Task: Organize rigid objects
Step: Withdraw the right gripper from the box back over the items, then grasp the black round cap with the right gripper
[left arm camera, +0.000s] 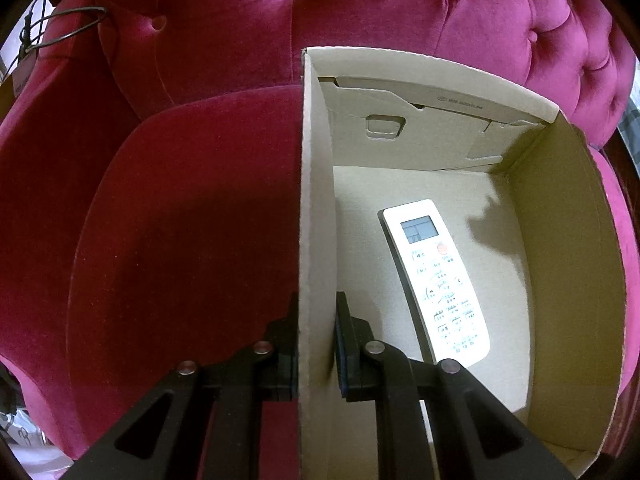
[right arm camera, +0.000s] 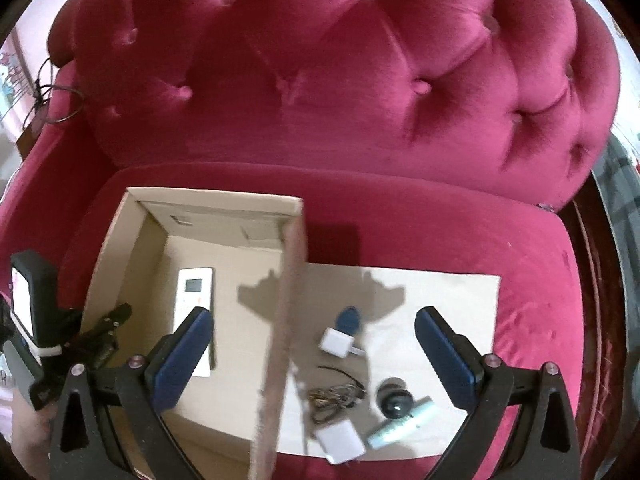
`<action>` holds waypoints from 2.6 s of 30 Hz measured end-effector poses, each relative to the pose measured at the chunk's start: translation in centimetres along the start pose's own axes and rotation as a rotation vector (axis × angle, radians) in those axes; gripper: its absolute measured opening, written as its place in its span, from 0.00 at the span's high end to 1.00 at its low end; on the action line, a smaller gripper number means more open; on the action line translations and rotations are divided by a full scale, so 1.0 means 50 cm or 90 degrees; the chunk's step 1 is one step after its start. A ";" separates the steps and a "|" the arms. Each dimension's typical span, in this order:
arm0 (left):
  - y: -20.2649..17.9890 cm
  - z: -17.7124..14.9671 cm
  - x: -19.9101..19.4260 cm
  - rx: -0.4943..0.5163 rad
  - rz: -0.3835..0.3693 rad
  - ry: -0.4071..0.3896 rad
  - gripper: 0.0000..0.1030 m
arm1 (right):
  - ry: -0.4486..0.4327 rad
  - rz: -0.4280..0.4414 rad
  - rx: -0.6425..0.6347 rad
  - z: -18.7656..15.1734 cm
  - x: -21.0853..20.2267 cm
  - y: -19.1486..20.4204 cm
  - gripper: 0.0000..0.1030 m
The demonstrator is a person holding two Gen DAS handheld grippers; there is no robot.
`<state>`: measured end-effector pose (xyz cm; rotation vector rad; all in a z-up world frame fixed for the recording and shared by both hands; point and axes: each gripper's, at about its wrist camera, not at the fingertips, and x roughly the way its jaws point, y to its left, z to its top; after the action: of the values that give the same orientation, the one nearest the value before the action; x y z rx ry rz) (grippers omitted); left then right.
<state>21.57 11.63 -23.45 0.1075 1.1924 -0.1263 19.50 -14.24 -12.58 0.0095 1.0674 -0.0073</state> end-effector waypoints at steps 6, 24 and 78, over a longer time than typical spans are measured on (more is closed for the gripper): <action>0.001 -0.001 0.002 0.001 -0.001 0.000 0.86 | 0.011 -0.033 0.012 -0.028 0.010 -0.051 0.00; 0.003 0.000 0.001 -0.001 -0.004 0.000 0.86 | 0.056 -0.060 0.042 -0.163 0.121 -0.141 0.00; -0.011 -0.001 0.000 0.007 0.010 -0.001 0.86 | 0.098 -0.026 0.021 -0.190 0.140 -0.120 0.61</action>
<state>21.43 11.09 -23.46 0.1262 1.1899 -0.1199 14.49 -20.12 -23.33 0.0184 1.2209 -0.0626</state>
